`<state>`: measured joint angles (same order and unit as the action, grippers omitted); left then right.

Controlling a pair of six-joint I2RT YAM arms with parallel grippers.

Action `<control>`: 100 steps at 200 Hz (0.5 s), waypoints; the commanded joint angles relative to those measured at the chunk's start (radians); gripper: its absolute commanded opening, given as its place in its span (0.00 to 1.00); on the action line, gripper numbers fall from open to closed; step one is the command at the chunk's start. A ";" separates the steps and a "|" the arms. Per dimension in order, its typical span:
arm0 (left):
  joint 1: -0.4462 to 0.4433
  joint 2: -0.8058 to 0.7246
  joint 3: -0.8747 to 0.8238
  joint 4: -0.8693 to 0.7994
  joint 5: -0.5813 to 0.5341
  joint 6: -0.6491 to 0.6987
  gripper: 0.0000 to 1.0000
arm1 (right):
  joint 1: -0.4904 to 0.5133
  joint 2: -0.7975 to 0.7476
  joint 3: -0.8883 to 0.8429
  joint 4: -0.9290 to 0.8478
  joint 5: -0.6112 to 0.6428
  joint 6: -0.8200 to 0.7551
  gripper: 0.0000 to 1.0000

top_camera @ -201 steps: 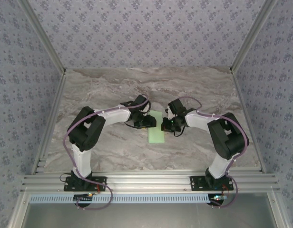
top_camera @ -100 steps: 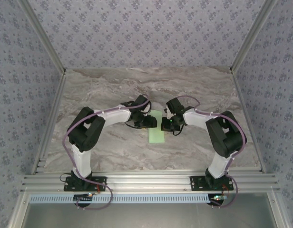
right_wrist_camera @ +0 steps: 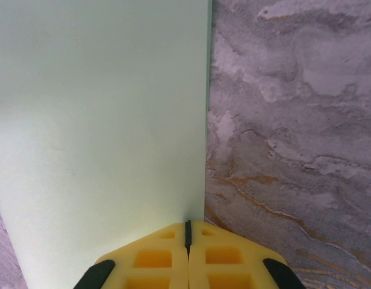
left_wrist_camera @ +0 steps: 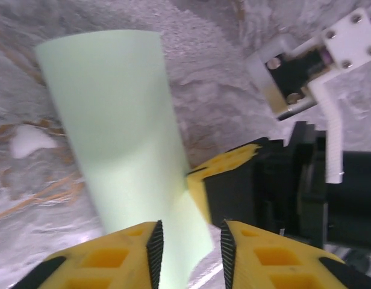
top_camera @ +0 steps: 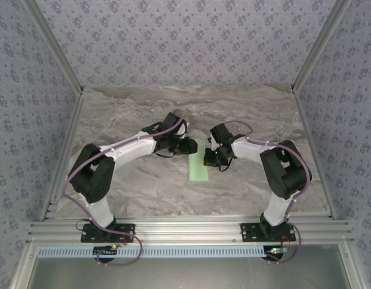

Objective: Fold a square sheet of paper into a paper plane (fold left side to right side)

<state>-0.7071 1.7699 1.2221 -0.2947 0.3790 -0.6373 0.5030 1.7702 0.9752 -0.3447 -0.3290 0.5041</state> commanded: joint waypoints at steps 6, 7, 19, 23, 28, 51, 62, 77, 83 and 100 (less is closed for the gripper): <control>-0.013 0.069 -0.008 0.094 0.130 -0.035 0.27 | 0.006 0.064 -0.015 -0.067 0.065 -0.010 0.07; -0.014 0.071 -0.008 0.094 0.131 -0.036 0.27 | 0.006 0.064 -0.014 -0.067 0.065 -0.009 0.07; -0.015 0.098 -0.007 0.108 0.136 -0.040 0.26 | 0.006 0.065 -0.013 -0.067 0.064 -0.009 0.07; -0.014 0.106 -0.008 0.111 0.138 -0.042 0.26 | 0.007 0.065 -0.013 -0.068 0.065 -0.009 0.07; -0.015 0.114 -0.010 0.116 0.138 -0.045 0.26 | 0.008 0.066 -0.013 -0.068 0.065 -0.009 0.06; -0.015 0.148 -0.017 0.112 0.127 -0.041 0.26 | 0.008 0.066 -0.008 -0.074 0.067 -0.011 0.07; -0.014 0.160 -0.020 0.095 0.106 -0.031 0.26 | 0.008 0.066 -0.007 -0.077 0.070 -0.014 0.07; -0.013 0.175 -0.027 0.069 0.077 -0.017 0.26 | 0.008 0.066 -0.007 -0.083 0.071 -0.015 0.06; -0.012 0.180 -0.033 0.066 0.068 -0.014 0.26 | 0.008 0.066 -0.007 -0.084 0.073 -0.016 0.06; -0.004 0.194 -0.058 0.071 0.058 -0.012 0.25 | 0.009 0.067 -0.007 -0.088 0.075 -0.020 0.06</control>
<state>-0.7158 1.9377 1.1965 -0.2085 0.4610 -0.6693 0.5030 1.7767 0.9867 -0.3611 -0.3290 0.5037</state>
